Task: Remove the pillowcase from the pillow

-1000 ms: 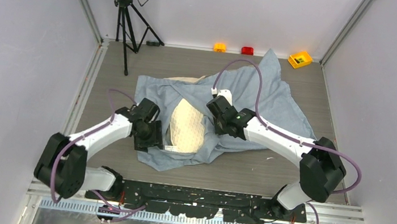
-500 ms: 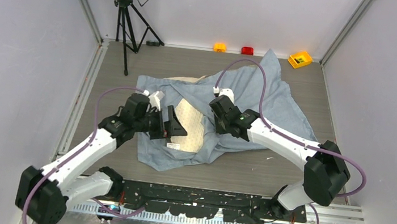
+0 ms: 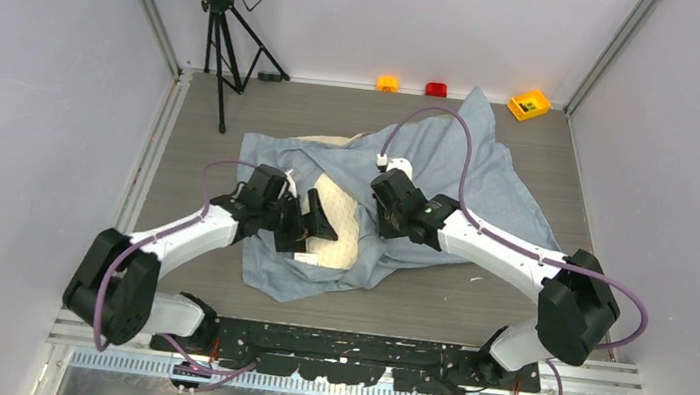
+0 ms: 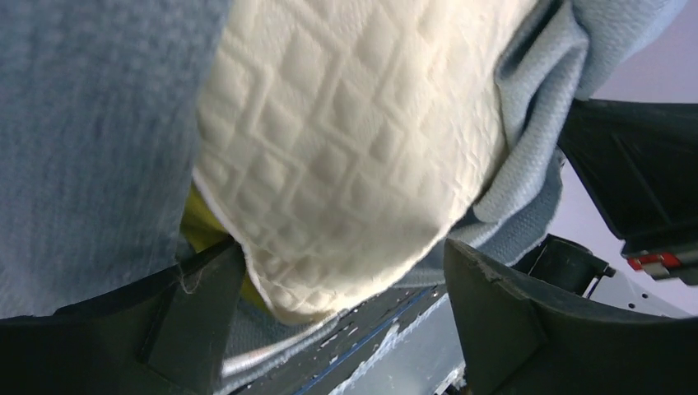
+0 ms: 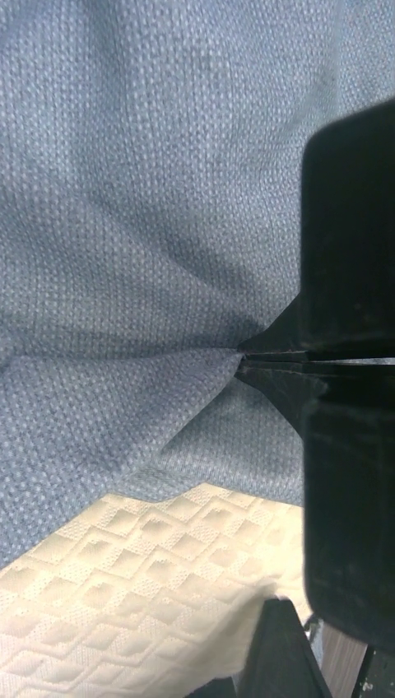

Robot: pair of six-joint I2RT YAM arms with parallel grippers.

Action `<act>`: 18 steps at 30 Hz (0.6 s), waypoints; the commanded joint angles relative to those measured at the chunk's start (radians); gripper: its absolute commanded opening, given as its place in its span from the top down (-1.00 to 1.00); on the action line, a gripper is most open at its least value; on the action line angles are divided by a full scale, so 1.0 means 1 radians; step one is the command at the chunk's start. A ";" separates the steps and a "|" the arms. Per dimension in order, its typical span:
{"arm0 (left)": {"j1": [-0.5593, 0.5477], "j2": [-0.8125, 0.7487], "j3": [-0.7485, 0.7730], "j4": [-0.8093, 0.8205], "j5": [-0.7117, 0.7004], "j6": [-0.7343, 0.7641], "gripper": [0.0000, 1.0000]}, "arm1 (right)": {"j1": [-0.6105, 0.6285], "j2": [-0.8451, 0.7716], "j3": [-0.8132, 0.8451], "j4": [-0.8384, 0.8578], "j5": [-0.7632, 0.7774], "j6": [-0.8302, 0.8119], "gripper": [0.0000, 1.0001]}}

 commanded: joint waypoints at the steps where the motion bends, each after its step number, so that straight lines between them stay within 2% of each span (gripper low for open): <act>1: -0.002 0.068 -0.004 0.170 0.079 -0.044 -0.66 | -0.001 -0.024 -0.009 0.042 -0.038 0.050 1.00; 3: -0.002 0.044 -0.017 0.208 0.065 -0.043 -0.17 | -0.001 -0.029 -0.025 0.050 -0.051 0.062 0.99; 5: -0.001 -0.009 -0.010 0.215 0.046 -0.036 0.51 | -0.004 -0.041 -0.040 0.053 -0.057 0.064 0.97; 7: -0.002 -0.056 0.030 0.173 0.032 -0.010 0.89 | -0.002 -0.062 -0.058 0.054 -0.053 0.056 0.95; 8: -0.002 -0.072 0.060 0.144 0.033 0.005 0.99 | -0.003 -0.074 -0.063 0.058 -0.058 0.044 0.91; 11: -0.002 -0.086 0.146 0.088 0.093 0.023 1.00 | -0.001 -0.115 -0.050 0.059 -0.169 -0.028 0.71; 14: -0.006 -0.084 0.205 0.075 0.166 -0.006 1.00 | -0.001 -0.176 -0.028 0.037 -0.157 -0.044 0.47; 18: -0.011 -0.107 0.256 0.047 0.167 -0.029 1.00 | 0.000 -0.274 -0.029 0.063 -0.216 -0.080 0.11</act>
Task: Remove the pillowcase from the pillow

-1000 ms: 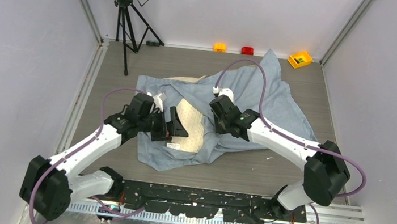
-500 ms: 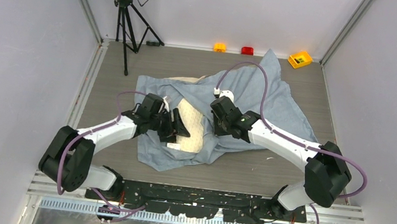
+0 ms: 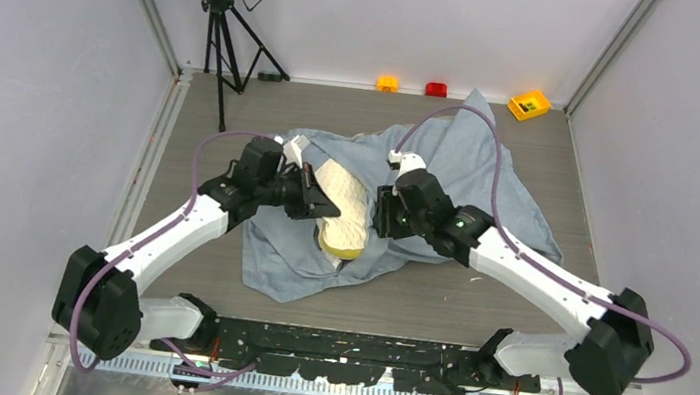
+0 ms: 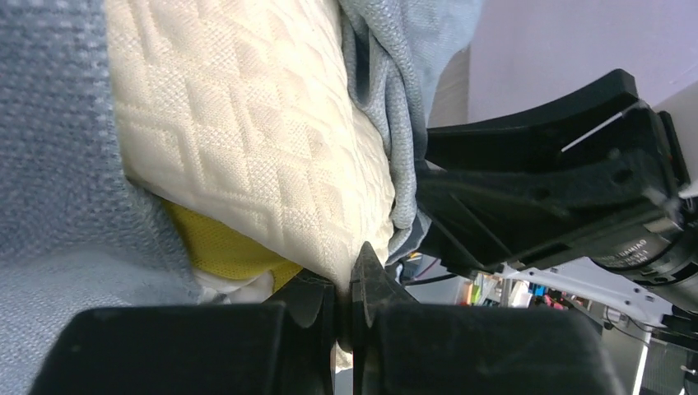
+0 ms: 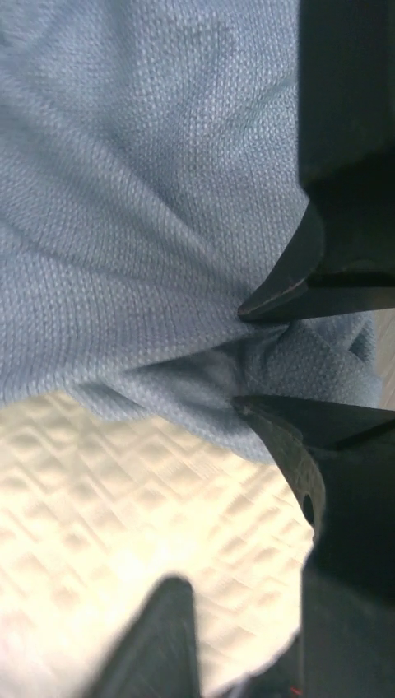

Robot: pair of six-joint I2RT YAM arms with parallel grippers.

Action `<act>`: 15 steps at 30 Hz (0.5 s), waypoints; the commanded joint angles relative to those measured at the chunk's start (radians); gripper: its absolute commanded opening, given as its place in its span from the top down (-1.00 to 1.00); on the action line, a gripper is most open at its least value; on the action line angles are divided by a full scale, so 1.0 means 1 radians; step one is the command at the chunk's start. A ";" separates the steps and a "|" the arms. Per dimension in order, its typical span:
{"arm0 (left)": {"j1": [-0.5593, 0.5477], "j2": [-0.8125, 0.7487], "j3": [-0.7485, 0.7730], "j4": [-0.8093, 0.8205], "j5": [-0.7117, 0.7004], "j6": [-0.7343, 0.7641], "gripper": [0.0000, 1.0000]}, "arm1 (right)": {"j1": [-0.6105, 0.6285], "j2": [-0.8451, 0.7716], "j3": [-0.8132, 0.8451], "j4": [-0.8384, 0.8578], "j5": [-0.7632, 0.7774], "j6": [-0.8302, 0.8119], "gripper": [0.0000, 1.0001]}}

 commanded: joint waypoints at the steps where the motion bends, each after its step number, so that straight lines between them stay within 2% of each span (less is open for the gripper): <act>1: -0.006 -0.065 0.095 0.021 0.071 -0.019 1.00 | 0.006 -0.127 0.020 0.039 -0.125 -0.058 0.02; 4: -0.006 -0.073 0.119 0.000 0.074 -0.019 1.00 | 0.017 -0.186 -0.007 0.079 -0.187 -0.082 -0.24; 6: -0.006 -0.075 0.135 -0.011 0.083 -0.020 1.00 | 0.020 -0.193 -0.003 0.071 -0.140 -0.091 -0.41; 10: -0.006 -0.083 0.166 -0.028 0.112 -0.020 1.00 | 0.021 -0.136 0.069 -0.016 0.011 -0.072 -0.48; 13: -0.006 -0.091 0.175 -0.044 0.112 -0.019 1.00 | 0.022 -0.141 0.082 0.029 -0.081 -0.088 -0.51; 15: -0.006 -0.091 0.179 -0.049 0.113 -0.023 1.00 | 0.031 -0.173 0.058 0.085 -0.203 -0.118 -0.59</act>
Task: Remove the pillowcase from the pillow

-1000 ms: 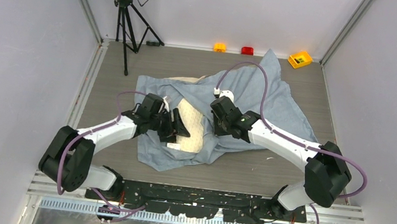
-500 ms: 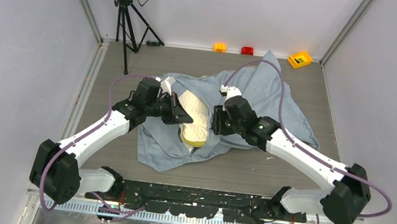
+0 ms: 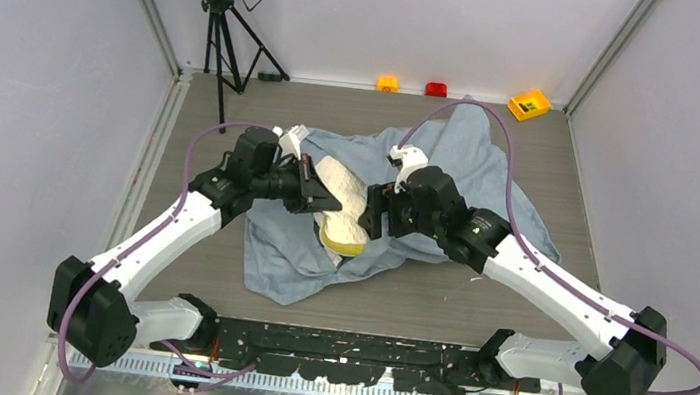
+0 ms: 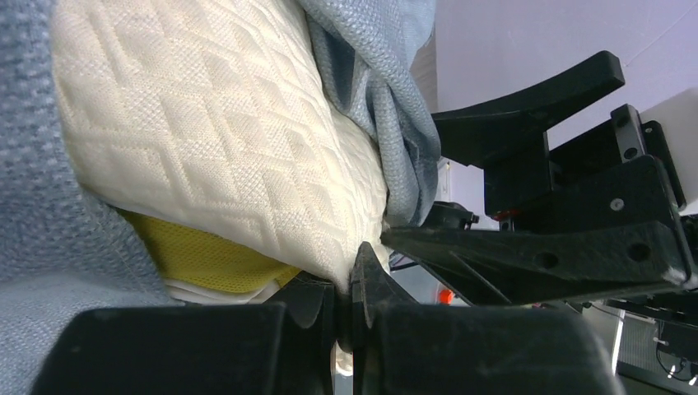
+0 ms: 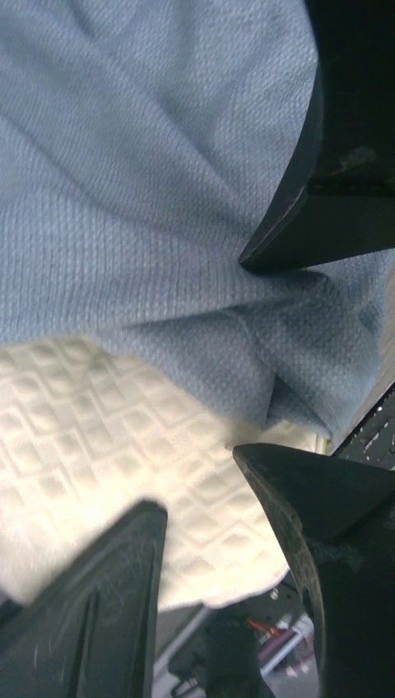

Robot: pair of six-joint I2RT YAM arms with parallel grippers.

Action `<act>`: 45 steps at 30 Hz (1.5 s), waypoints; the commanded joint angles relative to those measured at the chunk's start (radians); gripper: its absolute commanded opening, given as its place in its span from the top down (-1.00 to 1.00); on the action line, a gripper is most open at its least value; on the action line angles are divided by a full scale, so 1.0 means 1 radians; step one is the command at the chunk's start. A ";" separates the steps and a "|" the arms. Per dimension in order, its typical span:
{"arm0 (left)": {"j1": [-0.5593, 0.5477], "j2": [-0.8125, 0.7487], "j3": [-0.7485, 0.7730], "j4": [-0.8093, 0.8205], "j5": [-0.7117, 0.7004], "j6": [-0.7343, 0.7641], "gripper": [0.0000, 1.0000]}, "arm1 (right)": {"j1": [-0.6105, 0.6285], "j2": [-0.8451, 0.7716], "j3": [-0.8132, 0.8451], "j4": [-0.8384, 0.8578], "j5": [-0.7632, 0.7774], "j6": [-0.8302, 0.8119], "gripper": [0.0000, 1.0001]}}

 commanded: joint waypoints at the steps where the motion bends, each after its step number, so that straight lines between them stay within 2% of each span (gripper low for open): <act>1: -0.003 -0.052 0.071 0.042 0.067 -0.015 1.00 | 0.020 -0.061 0.012 0.095 -0.147 -0.072 -0.66; 9: -0.003 -0.061 0.090 -0.048 0.000 0.010 1.00 | 0.112 -0.173 0.060 0.035 -0.083 -0.255 -0.72; 13: -0.004 -0.058 0.093 -0.037 0.011 -0.003 1.00 | 0.262 -0.079 0.134 -0.059 0.077 -0.342 -0.72; 15: -0.005 -0.055 0.098 -0.036 0.017 -0.007 1.00 | 0.298 -0.013 0.154 -0.072 0.151 -0.344 -0.72; 25: -0.005 -0.078 0.102 -0.053 0.022 -0.012 1.00 | 0.312 0.167 0.124 0.037 0.234 -0.337 -0.74; 27: -0.005 -0.079 0.101 -0.060 0.016 -0.009 1.00 | 0.313 0.185 0.122 0.042 0.254 -0.325 -0.54; 31: -0.004 -0.080 0.098 -0.079 -0.024 0.004 1.00 | 0.312 0.136 0.067 0.098 0.275 -0.298 0.62; 32: -0.003 -0.082 0.096 -0.084 -0.047 0.009 0.94 | 0.313 0.109 0.043 0.122 0.275 -0.291 0.84; 33: -0.003 -0.081 0.097 -0.093 -0.072 0.014 0.79 | 0.312 0.078 0.016 0.145 0.279 -0.288 0.98; 37: 0.017 -0.089 0.124 -0.195 -0.243 0.054 -0.22 | 0.313 -0.028 -0.051 0.179 0.280 -0.281 0.99; 39: 0.035 -0.096 0.131 -0.247 -0.350 0.085 -0.52 | 0.313 -0.051 -0.060 0.163 0.273 -0.279 0.99; 41: 0.061 -0.093 0.113 -0.252 -0.385 0.097 -0.64 | 0.312 -0.068 -0.067 0.154 0.260 -0.275 0.99; 45: 0.130 -0.020 0.091 -0.225 -0.282 0.113 -0.64 | 0.313 -0.094 -0.075 0.150 0.253 -0.271 0.99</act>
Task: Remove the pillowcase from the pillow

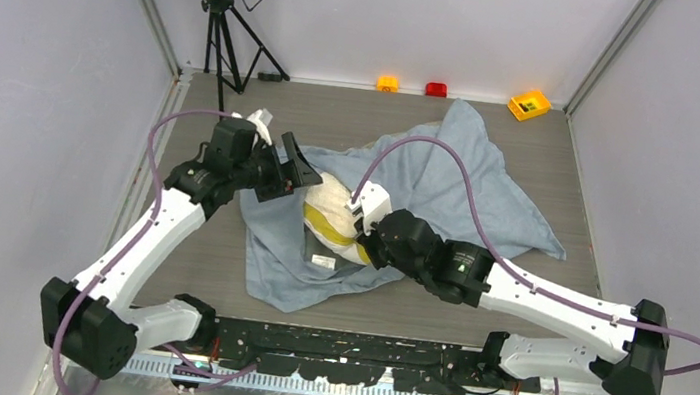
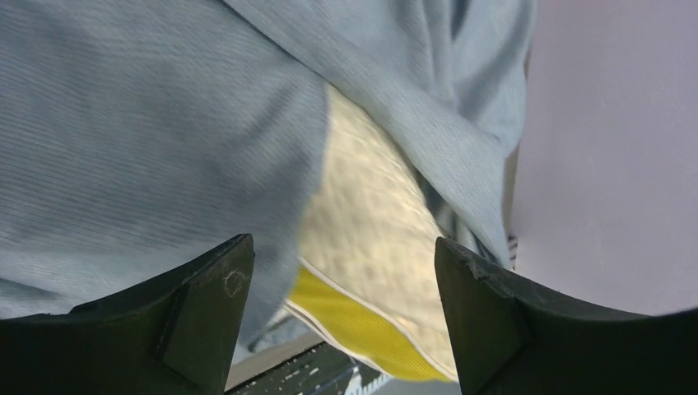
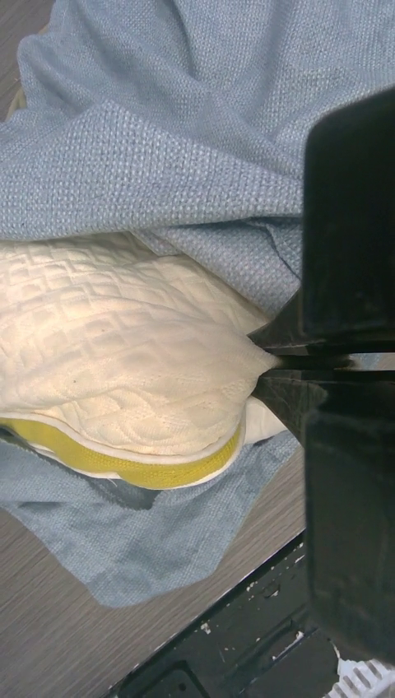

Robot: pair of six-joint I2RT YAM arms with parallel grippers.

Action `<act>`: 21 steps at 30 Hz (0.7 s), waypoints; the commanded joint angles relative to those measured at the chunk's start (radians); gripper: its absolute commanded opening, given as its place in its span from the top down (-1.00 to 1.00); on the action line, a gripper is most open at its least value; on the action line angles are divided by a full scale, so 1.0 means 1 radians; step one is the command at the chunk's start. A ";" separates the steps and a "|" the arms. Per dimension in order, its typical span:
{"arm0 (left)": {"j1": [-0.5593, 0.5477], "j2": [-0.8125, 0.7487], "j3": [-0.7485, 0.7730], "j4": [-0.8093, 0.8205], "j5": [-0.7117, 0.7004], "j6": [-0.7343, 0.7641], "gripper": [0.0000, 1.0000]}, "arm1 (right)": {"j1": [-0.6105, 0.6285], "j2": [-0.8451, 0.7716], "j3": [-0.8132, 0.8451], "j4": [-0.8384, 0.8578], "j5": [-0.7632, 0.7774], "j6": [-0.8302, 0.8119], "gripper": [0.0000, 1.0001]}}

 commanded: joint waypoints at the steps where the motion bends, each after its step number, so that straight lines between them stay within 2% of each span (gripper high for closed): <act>1: 0.054 0.076 0.003 -0.004 0.009 0.057 -0.63 | 0.000 -0.061 0.000 0.060 0.007 0.018 1.00; 4: 0.077 0.132 0.001 0.000 0.017 0.090 -0.62 | 0.001 -0.082 0.000 0.061 0.011 0.015 0.99; 7: 0.116 0.168 -0.001 0.003 0.046 0.136 -0.50 | 0.001 -0.099 -0.002 0.056 0.034 0.015 0.99; 9: 0.137 0.186 -0.003 -0.012 0.026 0.174 -0.31 | 0.001 -0.113 -0.006 0.050 0.063 0.019 0.99; 13: 0.181 0.210 -0.046 0.007 0.012 0.198 0.25 | 0.001 -0.154 -0.026 0.057 0.091 0.030 0.99; 14: 0.189 0.217 -0.058 0.017 0.011 0.197 0.34 | 0.001 -0.165 -0.030 0.060 0.102 0.033 0.99; 21: 0.276 0.230 -0.177 0.122 -0.042 0.171 0.38 | 0.000 -0.313 -0.054 0.050 0.145 0.051 0.99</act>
